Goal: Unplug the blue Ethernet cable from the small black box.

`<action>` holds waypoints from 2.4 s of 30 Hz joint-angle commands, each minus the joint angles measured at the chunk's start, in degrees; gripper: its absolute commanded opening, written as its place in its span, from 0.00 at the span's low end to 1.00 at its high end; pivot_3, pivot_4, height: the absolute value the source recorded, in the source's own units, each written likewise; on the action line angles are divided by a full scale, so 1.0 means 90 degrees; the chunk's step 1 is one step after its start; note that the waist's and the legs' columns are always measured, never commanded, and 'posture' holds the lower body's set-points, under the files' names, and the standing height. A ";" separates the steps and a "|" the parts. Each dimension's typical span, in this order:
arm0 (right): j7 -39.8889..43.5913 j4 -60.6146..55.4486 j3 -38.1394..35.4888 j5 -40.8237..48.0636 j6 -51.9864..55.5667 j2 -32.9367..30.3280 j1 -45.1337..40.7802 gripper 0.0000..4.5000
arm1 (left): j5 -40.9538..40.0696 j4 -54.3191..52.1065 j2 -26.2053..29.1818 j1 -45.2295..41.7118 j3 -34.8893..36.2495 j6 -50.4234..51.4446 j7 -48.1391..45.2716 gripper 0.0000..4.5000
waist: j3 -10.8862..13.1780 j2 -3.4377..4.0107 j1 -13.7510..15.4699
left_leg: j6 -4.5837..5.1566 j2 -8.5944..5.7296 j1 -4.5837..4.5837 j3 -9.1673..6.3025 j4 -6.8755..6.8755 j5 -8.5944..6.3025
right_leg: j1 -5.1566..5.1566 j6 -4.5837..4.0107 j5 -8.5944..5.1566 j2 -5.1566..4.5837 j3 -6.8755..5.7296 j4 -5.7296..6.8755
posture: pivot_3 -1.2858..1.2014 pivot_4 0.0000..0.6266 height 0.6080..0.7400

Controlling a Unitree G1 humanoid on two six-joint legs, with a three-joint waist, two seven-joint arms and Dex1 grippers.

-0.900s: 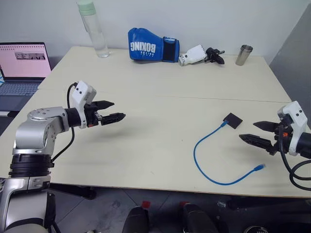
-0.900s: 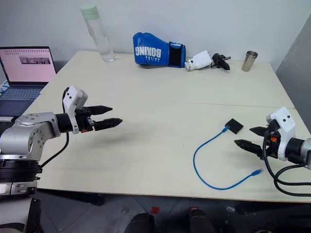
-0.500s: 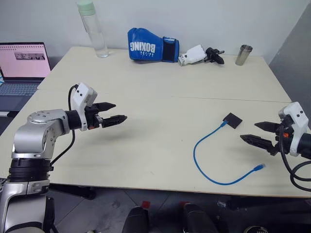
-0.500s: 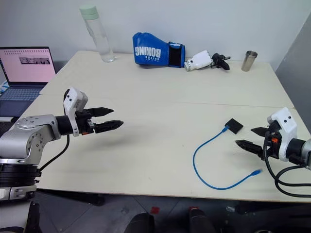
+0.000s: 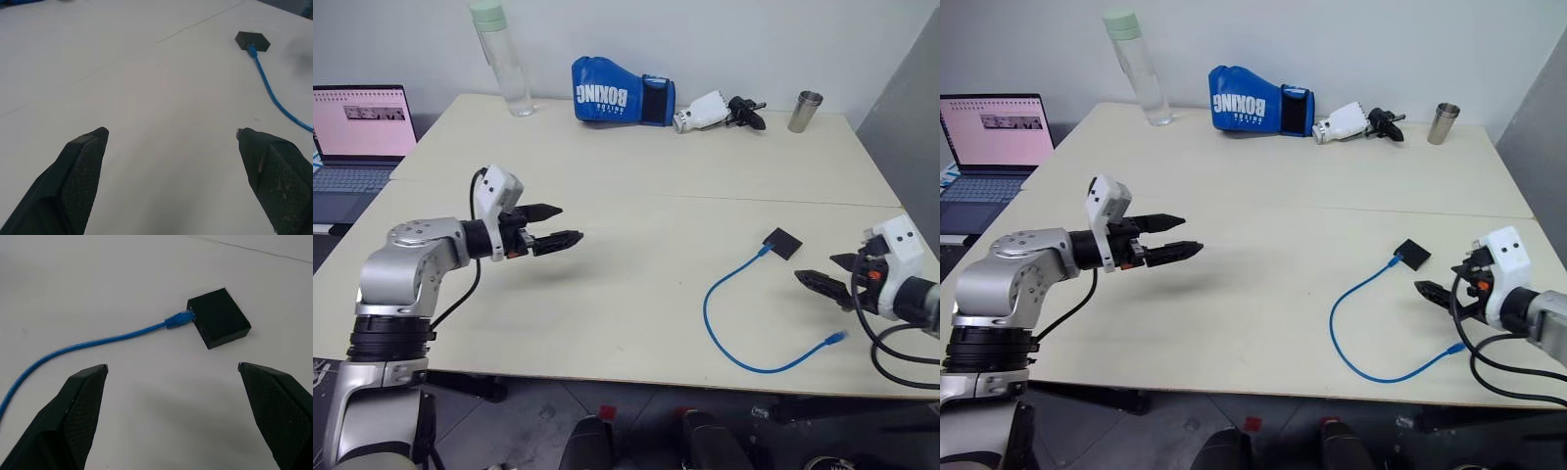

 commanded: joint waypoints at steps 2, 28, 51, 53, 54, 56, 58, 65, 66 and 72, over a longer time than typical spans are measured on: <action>-0.1802 -0.0957 0.0129 -0.0423 0.1040 0.1575 -0.0509 1.00 | -0.0239 -0.0619 -0.0369 -0.0436 -0.0425 -0.0219 -0.0391 0.99 | 0.0001 0.0002 0.0002 | 0.0000 0.0002 -0.0002 -0.0005 -0.0001 0.0000 | -0.0001 0.0000 0.0000 0.0002 0.0004 0.0002 | 0.52 0.24 1.00; -0.4999 0.2356 0.1149 -0.3341 -0.2158 0.5035 -0.1942 1.00 | -0.0163 -0.1032 -0.0380 -0.0149 -0.0730 -0.0293 -0.0367 0.99 | -0.0002 0.0013 -0.0046 | 0.0002 0.0002 0.0004 0.0019 -0.0012 0.0001 | -0.0015 -0.0004 0.0000 0.0001 0.0014 0.0005 | 0.52 0.24 1.00; -0.5556 0.2835 0.0939 -0.3258 -0.2469 0.5552 -0.2026 0.14 | -0.0200 -0.1082 -0.0389 -0.0280 -0.0735 -0.0160 -0.0121 1.00 | -0.0003 0.0013 -0.0056 | 0.0002 0.0003 0.0006 0.0015 -0.0013 0.0001 | -0.0013 -0.0004 0.0000 0.0001 0.0014 0.0006 | 0.52 0.24 1.00; -0.5443 0.2743 0.1046 -0.3296 -0.2479 0.5404 -0.2013 0.06 | -0.0208 -0.1063 -0.0385 -0.0285 -0.0726 -0.0162 -0.0098 1.00 | -0.0003 0.0013 -0.0059 | 0.0002 0.0003 0.0006 0.0015 -0.0013 0.0001 | -0.0013 -0.0004 0.0000 0.0002 0.0014 0.0006 | 0.52 0.24 1.00; -0.5304 0.2671 0.1156 -0.3335 -0.2479 0.5241 -0.2013 0.04 | -0.0202 -0.1049 -0.0384 -0.0278 -0.0719 -0.0173 -0.0086 1.00 | -0.0003 0.0013 -0.0060 | 0.0002 0.0003 0.0006 0.0015 -0.0013 0.0001 | -0.0013 -0.0004 0.0000 0.0002 0.0014 0.0006 | 0.52 0.24 1.00; -0.4805 0.2492 0.1431 -0.3330 -0.2417 0.4822 -0.2067 0.04 | -0.0193 -0.1018 -0.0396 -0.0268 -0.0699 -0.0189 -0.0045 1.00 | -0.0003 0.0013 -0.0067 | 0.0002 0.0003 0.0006 0.0016 -0.0014 0.0001 | -0.0014 -0.0004 0.0000 0.0002 0.0014 0.0005 | 0.52 0.24 1.00; -0.3928 0.2266 0.1844 -0.3208 -0.2335 0.4189 -0.2186 0.04 | -0.0226 -0.0958 -0.0440 -0.0303 -0.0640 -0.0149 0.0030 1.00 | 0.0001 0.0018 -0.0073 | 0.0002 0.0001 0.0005 0.0019 -0.0014 0.0001 | -0.0015 -0.0004 0.0000 0.0001 0.0014 0.0005 | 0.52 0.24 1.00; 0.0630 0.2167 0.3600 -0.3487 -0.5064 0.0606 -0.2237 0.04 | -0.0759 -0.0334 -0.0697 -0.0864 -0.0133 0.0513 0.0323 1.00 | 0.0009 0.0028 -0.0029 | 0.0005 -0.0005 0.0001 0.0014 -0.0011 -0.0001 | -0.0010 -0.0002 -0.0001 0.0002 0.0006 -0.0011 | 0.52 0.24 1.00; 0.1046 0.2409 0.3708 -0.3624 -0.5777 0.0276 -0.2213 0.04 | -0.0845 -0.0255 -0.0712 -0.0939 -0.0062 0.0607 0.0321 1.00 | 0.0010 0.0029 -0.0018 | 0.0005 -0.0006 0.0000 0.0008 -0.0015 -0.0001 | -0.0009 -0.0002 -0.0001 0.0002 0.0001 -0.0017 | 0.52 0.24 1.00; 0.1908 0.4443 0.4186 -0.4631 -1.0151 -0.0719 -0.2632 0.04 | -0.1356 -0.0142 -0.0778 -0.1224 0.0143 0.1129 0.0130 1.00 | 0.0008 0.0021 -0.0045 | 0.0006 -0.0007 0.0004 0.0014 -0.0013 -0.0001 | -0.0007 -0.0002 -0.0001 0.0001 0.0007 -0.0016 | 0.52 0.24 1.00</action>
